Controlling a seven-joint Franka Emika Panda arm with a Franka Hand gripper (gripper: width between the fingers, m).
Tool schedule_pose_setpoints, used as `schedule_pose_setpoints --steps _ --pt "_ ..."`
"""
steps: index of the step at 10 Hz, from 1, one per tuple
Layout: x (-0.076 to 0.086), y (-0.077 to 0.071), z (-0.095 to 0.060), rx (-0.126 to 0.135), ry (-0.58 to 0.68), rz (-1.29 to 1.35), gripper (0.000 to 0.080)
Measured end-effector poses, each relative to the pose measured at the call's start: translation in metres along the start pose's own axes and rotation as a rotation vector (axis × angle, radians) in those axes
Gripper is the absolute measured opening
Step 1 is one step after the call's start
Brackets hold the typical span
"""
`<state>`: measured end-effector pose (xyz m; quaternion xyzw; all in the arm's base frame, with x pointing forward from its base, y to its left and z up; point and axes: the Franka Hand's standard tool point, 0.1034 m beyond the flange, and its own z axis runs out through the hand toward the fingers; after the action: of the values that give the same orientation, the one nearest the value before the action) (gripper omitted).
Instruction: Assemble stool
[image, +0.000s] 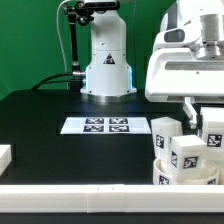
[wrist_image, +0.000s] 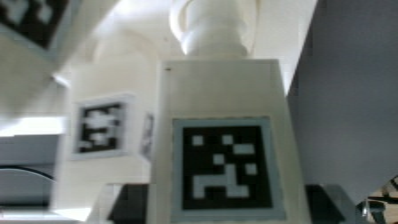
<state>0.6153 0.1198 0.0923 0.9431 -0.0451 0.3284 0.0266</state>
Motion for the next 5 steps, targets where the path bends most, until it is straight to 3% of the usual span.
schedule_pose_setpoints --steps 5 --pt "-0.0076 0.0004 0.0036 -0.007 0.004 0.0 0.0338"
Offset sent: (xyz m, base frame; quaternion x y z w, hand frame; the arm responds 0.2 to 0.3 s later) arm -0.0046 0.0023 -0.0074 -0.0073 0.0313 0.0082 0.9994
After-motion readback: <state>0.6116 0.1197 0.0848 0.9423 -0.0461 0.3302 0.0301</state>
